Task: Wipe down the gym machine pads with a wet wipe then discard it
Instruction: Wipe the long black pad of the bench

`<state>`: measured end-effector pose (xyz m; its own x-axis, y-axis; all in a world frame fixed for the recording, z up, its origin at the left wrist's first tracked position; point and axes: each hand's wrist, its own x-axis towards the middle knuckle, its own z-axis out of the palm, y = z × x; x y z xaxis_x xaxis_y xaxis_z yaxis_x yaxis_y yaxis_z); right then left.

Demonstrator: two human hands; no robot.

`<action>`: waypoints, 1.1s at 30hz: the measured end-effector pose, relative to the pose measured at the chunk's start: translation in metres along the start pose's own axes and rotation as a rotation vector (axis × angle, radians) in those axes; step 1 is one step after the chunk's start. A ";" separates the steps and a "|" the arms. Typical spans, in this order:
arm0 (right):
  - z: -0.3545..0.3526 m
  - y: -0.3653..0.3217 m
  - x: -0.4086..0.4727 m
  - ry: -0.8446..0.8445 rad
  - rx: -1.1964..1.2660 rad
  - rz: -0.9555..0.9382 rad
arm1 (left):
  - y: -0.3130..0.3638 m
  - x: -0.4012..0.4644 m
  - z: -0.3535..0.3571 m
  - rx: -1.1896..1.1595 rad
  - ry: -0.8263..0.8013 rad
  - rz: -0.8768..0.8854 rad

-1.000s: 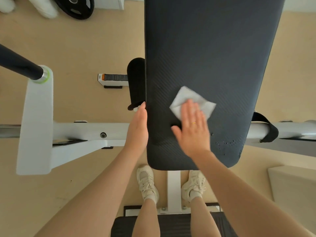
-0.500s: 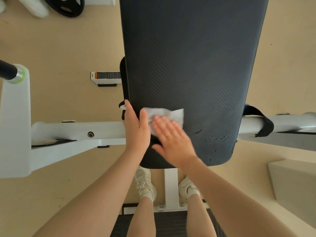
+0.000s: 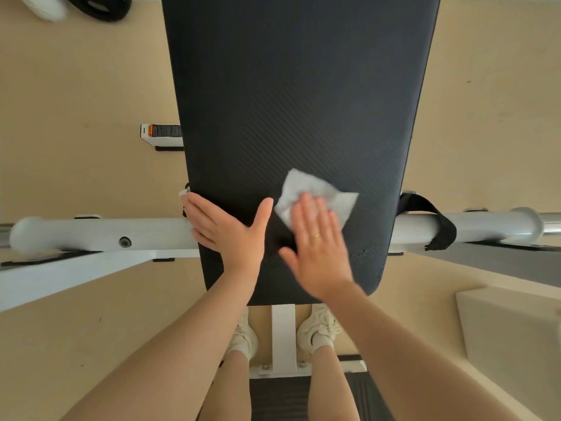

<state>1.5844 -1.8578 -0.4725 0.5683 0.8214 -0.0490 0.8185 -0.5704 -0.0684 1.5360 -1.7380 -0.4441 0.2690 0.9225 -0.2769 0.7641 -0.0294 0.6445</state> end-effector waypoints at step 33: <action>-0.025 0.125 0.002 0.084 0.096 -0.013 | 0.004 -0.001 0.001 0.142 0.054 0.032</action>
<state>1.6901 -1.9274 -0.4558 0.5658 0.8238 0.0357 0.8165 -0.5537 -0.1635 1.5392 -1.7398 -0.4425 0.2656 0.9396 -0.2161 0.8318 -0.1099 0.5441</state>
